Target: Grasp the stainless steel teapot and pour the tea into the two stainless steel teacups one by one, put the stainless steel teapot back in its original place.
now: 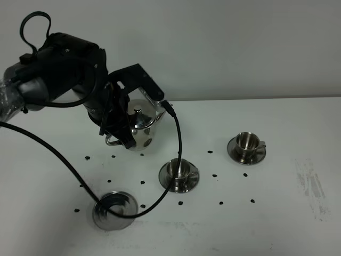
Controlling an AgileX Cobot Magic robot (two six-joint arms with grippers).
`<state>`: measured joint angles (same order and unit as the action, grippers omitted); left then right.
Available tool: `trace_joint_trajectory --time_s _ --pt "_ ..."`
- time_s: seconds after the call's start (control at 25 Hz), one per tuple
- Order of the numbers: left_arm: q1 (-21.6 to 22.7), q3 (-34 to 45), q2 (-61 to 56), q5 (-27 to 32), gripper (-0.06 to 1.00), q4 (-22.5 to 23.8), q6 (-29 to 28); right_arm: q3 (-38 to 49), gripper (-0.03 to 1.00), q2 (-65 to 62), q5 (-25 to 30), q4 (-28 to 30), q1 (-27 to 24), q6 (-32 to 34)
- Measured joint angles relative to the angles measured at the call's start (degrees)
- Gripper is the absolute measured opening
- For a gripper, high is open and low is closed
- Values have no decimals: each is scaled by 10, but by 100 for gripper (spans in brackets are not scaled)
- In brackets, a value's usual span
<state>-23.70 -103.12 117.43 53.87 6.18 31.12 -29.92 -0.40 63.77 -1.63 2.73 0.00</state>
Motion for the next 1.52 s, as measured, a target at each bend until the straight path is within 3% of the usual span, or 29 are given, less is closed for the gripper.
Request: trace_joint_trajectory --time_s 0.32,0.68,0.84,1.16,1.52 --pt "-5 -195 104 63 24 -67 67 0 23 0 0 0 0 0" --pt "-49 -351 211 81 24 -73 121 0 23 0 0 0 0 0" --pt "-66 -369 238 76 24 -70 139 0 23 0 0 0 0 0" --pt "-77 -370 245 49 24 -1 163 0 23 0 0 0 0 0" --pt "-83 -370 246 -2 24 -2 254 0 23 0 0 0 0 0"
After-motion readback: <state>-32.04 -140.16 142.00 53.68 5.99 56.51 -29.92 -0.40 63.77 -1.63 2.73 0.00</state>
